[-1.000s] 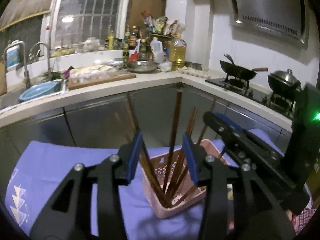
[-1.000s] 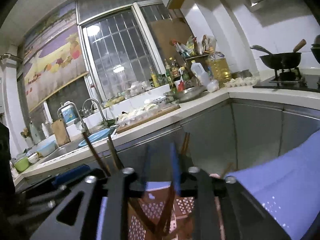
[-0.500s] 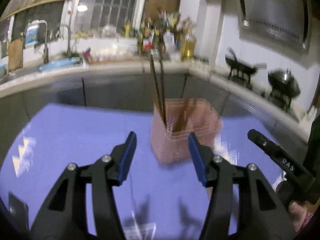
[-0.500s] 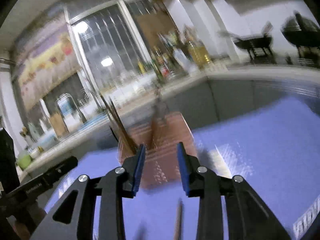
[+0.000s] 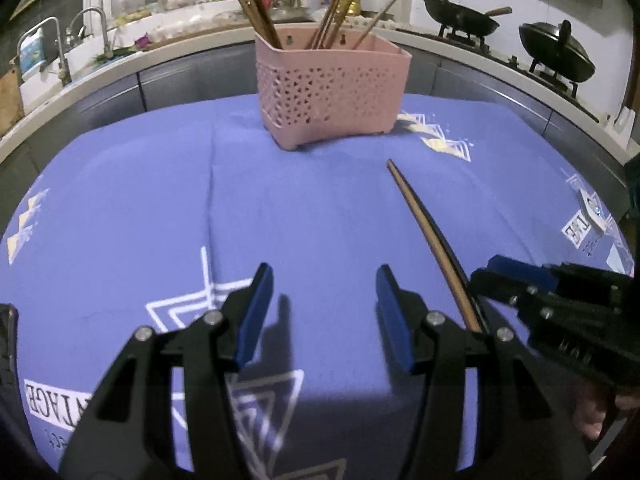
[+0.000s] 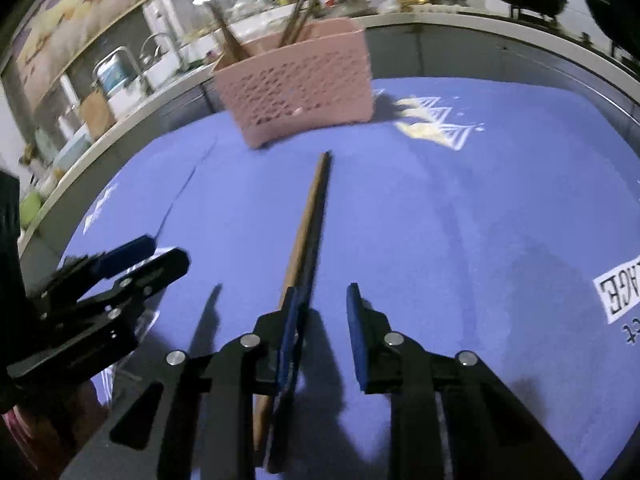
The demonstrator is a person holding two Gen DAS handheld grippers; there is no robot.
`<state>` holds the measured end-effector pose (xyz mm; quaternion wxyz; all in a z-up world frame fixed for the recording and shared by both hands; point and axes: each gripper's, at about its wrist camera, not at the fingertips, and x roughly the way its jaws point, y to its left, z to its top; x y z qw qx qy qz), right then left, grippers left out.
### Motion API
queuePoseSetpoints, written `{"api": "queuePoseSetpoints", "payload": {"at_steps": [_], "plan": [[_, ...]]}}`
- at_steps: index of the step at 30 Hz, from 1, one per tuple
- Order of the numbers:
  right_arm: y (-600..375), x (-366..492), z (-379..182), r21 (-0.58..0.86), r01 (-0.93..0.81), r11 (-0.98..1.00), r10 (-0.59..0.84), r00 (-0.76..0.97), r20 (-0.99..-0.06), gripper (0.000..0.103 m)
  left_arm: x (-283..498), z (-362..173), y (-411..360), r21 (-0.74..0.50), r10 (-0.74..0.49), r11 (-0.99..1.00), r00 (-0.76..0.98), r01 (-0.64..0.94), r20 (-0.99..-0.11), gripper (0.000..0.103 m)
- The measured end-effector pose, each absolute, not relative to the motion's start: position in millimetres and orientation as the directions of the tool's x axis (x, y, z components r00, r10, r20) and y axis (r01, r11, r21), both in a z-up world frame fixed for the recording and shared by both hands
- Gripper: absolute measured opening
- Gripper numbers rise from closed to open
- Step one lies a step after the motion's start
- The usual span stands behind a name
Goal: Organize utensils
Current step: 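Bring both open tools back to the last two chopsticks, then position the open right tool over the brown and black chopsticks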
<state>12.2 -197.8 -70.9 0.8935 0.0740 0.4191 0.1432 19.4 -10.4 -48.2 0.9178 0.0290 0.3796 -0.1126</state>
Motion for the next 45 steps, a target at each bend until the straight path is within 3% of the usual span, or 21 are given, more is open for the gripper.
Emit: {"api": "queuePoseSetpoints", "payload": {"at_steps": [9, 24, 45], "plan": [[-186, 7, -74, 0.052, -0.200, 0.979, 0.172, 0.651, -0.740, 0.023, 24, -51, -10, -0.013, -0.137, 0.983, 0.681, 0.184, -0.719, 0.051], [-193, 3, -77, 0.077, -0.155, 0.985, 0.163, 0.682, -0.713, 0.024, 31, -65, -1, 0.025, -0.051, 0.994, 0.656, 0.107, -0.753, 0.052], [-165, -1, -77, 0.049, -0.241, 0.969, 0.204, 0.679, -0.705, 0.024, 32, -68, -5, 0.035, -0.068, 0.990, 0.667, 0.140, -0.742, 0.069]]}}
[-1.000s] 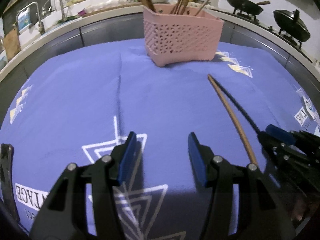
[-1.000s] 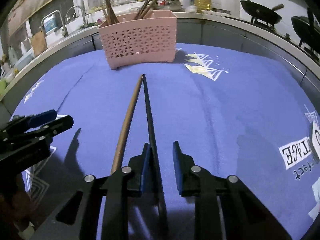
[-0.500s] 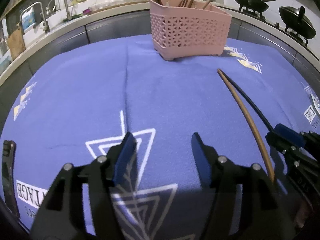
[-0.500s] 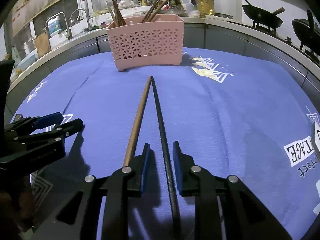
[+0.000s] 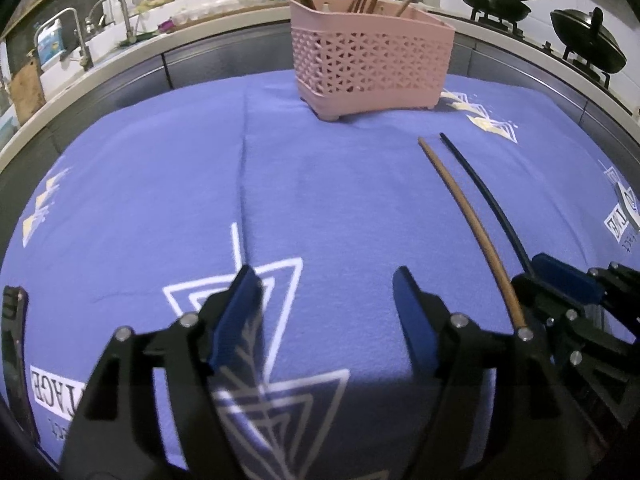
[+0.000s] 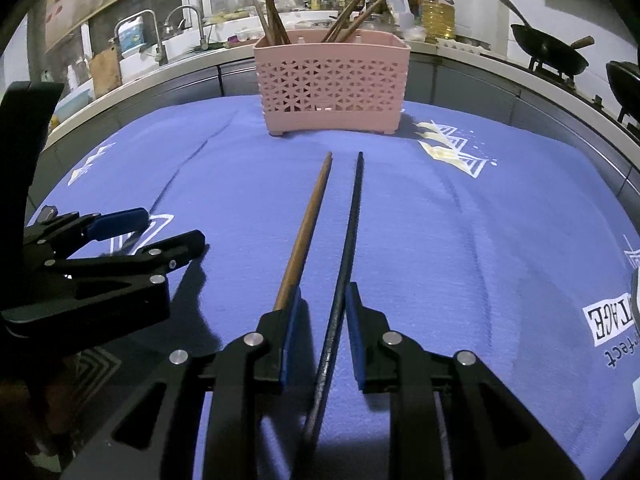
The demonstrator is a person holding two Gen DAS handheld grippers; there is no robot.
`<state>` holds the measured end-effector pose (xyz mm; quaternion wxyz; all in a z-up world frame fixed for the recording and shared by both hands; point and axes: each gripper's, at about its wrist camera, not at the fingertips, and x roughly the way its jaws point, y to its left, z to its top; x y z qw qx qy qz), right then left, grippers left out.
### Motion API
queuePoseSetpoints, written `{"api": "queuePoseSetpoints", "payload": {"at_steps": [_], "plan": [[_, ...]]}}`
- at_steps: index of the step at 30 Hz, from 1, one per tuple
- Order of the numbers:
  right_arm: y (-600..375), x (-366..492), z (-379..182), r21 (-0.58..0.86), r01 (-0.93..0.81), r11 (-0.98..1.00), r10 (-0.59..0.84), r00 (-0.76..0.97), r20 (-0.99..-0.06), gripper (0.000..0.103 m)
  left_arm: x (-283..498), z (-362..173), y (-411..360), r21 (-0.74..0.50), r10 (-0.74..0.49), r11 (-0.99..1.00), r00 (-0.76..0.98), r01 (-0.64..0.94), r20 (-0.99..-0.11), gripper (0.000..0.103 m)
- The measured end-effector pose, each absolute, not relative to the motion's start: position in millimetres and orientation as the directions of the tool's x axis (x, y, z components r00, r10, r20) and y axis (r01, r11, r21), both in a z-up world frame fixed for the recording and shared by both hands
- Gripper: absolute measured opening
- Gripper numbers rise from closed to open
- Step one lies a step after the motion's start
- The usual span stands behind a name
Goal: Organize utensils
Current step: 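Position the open right tool over the brown and black chopsticks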
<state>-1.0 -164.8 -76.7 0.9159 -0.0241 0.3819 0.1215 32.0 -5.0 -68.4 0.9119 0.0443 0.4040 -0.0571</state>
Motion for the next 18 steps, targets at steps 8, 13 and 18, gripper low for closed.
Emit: {"api": "queuePoseSetpoints", "payload": {"at_steps": [8, 13, 18], "plan": [[-181, 6, -77, 0.067, -0.184, 0.981, 0.177, 0.686, -0.706, 0.024, 34, -70, -7, 0.037, -0.077, 0.987, 0.660, 0.157, -0.747, 0.076], [-195, 8, -78, 0.070, -0.138, 0.988, 0.147, 0.692, -0.707, 0.024, 33, -70, -10, 0.035, -0.086, 0.985, 0.653, 0.170, -0.752, 0.082], [-203, 7, -78, 0.090, -0.112, 0.990, 0.143, 0.694, -0.706, 0.024, 34, -71, -10, 0.036, -0.093, 0.982, 0.648, 0.184, -0.756, 0.085]]}}
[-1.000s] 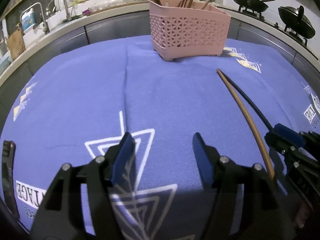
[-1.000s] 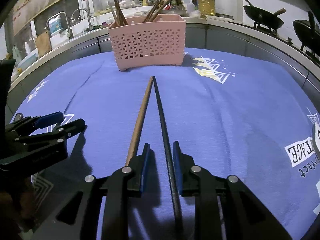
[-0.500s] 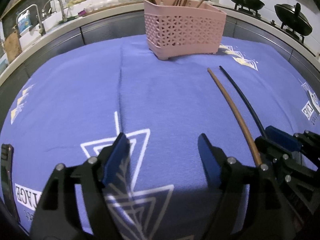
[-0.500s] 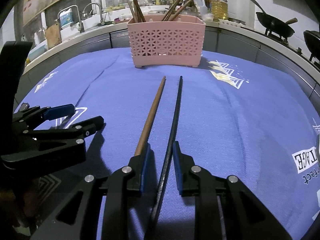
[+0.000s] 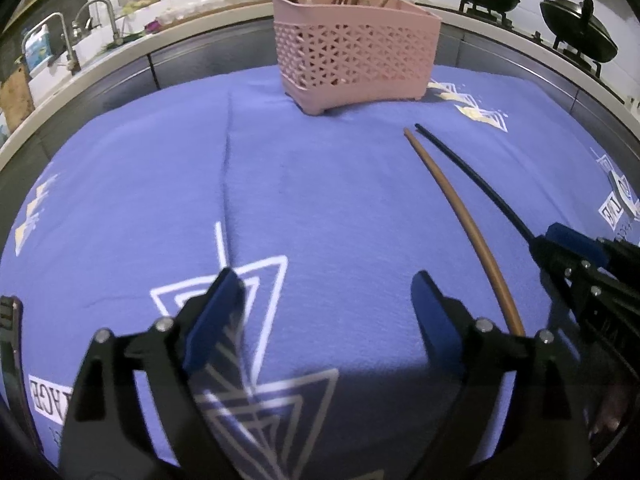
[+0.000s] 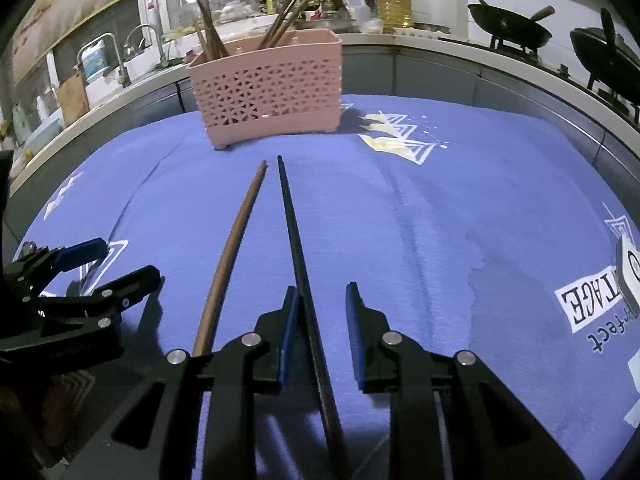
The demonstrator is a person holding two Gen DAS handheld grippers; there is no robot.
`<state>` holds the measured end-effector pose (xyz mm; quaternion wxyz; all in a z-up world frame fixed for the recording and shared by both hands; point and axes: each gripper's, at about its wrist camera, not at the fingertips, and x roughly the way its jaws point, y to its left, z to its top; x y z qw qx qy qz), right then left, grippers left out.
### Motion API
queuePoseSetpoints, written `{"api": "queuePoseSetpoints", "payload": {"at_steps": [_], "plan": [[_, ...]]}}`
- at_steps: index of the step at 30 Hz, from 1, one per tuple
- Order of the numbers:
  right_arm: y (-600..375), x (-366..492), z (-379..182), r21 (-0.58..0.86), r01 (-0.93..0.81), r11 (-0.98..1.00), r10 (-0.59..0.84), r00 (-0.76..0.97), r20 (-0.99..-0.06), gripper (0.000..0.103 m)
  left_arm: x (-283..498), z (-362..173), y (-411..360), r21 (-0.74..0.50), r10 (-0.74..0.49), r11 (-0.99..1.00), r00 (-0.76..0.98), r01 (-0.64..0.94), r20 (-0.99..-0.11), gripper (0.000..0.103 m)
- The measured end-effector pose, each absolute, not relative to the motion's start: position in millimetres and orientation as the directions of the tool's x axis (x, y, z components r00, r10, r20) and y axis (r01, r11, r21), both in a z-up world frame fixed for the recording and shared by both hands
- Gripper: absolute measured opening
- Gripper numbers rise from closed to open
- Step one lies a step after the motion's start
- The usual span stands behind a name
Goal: Organize utensils
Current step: 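Position the open right tool over the brown and black chopsticks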
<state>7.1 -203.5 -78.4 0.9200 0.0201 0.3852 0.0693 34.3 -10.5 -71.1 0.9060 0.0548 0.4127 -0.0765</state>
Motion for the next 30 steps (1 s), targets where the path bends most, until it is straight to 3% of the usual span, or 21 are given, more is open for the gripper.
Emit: {"api": "queuePoseSetpoints", "payload": {"at_steps": [5, 7, 9, 19, 24, 30], "plan": [[-205, 7, -79, 0.113, -0.117, 0.987, 0.163, 0.692, -0.703, 0.030, 34, -71, -11, 0.035, -0.097, 0.981, 0.646, 0.189, -0.758, 0.088], [-206, 7, -79, 0.135, -0.125, 0.983, 0.184, 0.690, -0.700, 0.037, 35, -72, -12, 0.037, -0.100, 0.980, 0.642, 0.197, -0.760, 0.089], [-206, 5, -79, 0.149, -0.125, 0.981, 0.194, 0.689, -0.698, 0.052, 35, -72, -12, 0.039, -0.101, 0.979, 0.641, 0.200, -0.761, 0.090], [-213, 3, -79, 0.247, -0.151, 0.957, 0.283, 0.677, -0.679, 0.069, 37, -73, -15, 0.051, -0.114, 0.969, 0.620, 0.242, -0.776, 0.097], [-216, 4, -79, 0.319, -0.191, 0.928, 0.361, 0.665, -0.654, 0.089, 36, -73, -15, 0.052, -0.112, 0.969, 0.617, 0.241, -0.779, 0.097], [-219, 5, -78, 0.370, -0.199, 0.908, 0.405, 0.649, -0.645, 0.091, 34, -74, -12, 0.050, -0.109, 0.971, 0.618, 0.235, -0.779, 0.097]]}}
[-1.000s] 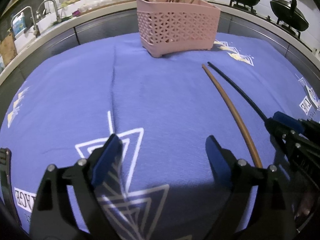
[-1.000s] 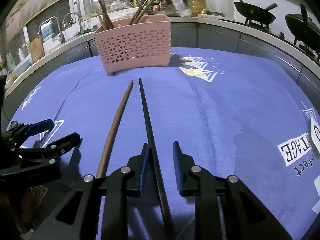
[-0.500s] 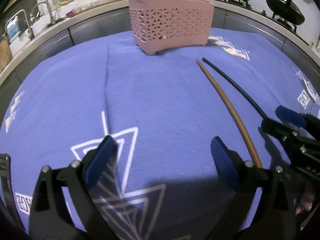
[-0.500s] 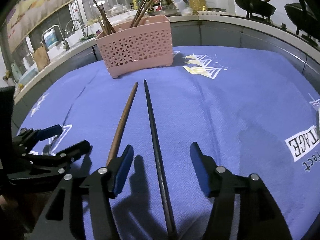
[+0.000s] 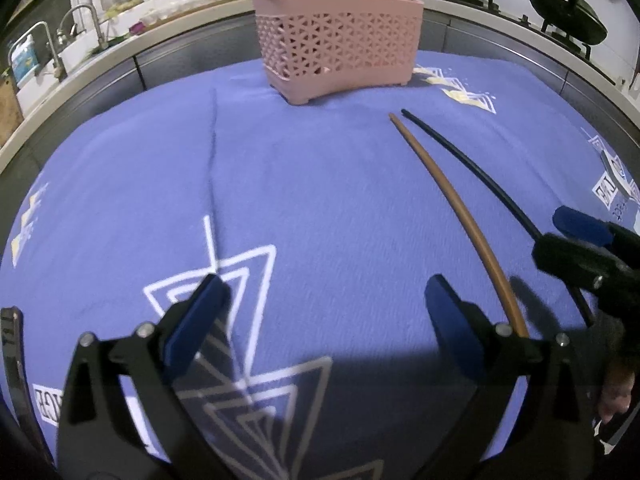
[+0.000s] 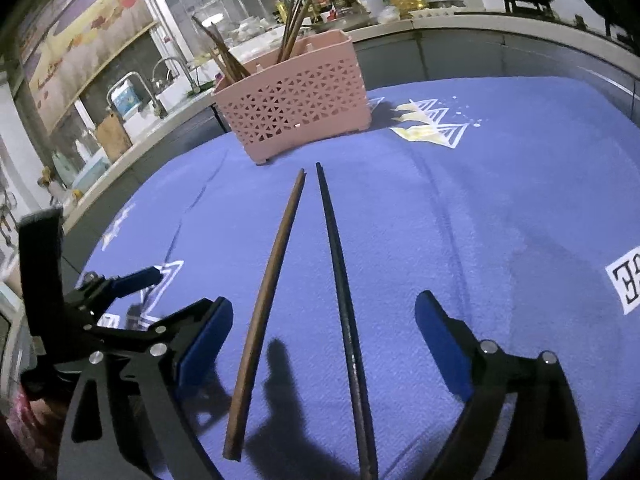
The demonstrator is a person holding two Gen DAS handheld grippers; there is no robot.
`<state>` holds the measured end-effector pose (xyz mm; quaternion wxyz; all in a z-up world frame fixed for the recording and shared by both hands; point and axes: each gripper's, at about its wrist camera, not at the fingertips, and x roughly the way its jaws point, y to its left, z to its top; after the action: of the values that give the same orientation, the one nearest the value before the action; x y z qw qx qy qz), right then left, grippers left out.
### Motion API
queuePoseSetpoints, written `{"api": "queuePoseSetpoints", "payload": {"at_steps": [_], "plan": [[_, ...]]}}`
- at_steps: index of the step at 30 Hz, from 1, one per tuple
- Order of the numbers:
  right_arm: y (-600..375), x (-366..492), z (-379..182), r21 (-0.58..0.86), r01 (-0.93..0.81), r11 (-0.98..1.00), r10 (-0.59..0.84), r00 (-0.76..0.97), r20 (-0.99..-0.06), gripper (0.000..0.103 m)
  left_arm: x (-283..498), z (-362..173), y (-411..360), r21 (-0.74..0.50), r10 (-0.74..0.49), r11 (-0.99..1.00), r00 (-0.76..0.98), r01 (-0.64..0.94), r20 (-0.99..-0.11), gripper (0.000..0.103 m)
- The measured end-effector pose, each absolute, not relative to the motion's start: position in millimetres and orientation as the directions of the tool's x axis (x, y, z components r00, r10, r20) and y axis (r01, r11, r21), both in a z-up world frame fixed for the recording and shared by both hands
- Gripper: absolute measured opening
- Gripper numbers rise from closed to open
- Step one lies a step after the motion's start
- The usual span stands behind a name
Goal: Organize utensils
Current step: 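Position the open right tool over the brown and black chopsticks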
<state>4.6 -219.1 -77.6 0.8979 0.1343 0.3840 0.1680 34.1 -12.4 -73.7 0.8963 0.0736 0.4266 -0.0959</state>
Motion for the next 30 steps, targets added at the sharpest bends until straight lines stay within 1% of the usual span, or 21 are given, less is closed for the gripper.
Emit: {"api": "queuePoseSetpoints", "payload": {"at_steps": [4, 9, 12, 15, 21, 27, 30], "plan": [[-229, 5, -78, 0.448, -0.179, 0.876, 0.450, 0.639, -0.624, 0.091, 32, -74, -10, 0.047, -0.108, 0.972, 0.620, 0.229, -0.777, 0.097], [-232, 7, -77, 0.457, -0.174, 0.872, 0.454, 0.634, -0.626, 0.090, 31, -74, -10, 0.048, -0.107, 0.972, 0.621, 0.228, -0.776, 0.097], [-233, 7, -77, 0.433, -0.158, 0.887, 0.426, 0.640, -0.639, 0.079, 30, -74, -9, 0.048, -0.107, 0.973, 0.622, 0.226, -0.775, 0.097], [-235, 6, -78, 0.428, -0.147, 0.892, 0.415, 0.643, -0.644, 0.074, 30, -74, -9, 0.048, -0.107, 0.973, 0.623, 0.225, -0.775, 0.097], [-234, 6, -78, 0.391, -0.139, 0.910, 0.381, 0.650, -0.658, 0.067, 29, -74, -8, 0.047, -0.108, 0.973, 0.623, 0.227, -0.775, 0.097], [-231, 7, -78, 0.354, -0.130, 0.926, 0.349, 0.652, -0.673, 0.058, 29, -74, -9, 0.048, -0.107, 0.973, 0.623, 0.226, -0.775, 0.097], [-222, 12, -76, 0.299, -0.152, 0.942, 0.324, 0.643, -0.694, 0.055, 29, -74, -9, 0.048, -0.106, 0.973, 0.623, 0.225, -0.775, 0.097]]}}
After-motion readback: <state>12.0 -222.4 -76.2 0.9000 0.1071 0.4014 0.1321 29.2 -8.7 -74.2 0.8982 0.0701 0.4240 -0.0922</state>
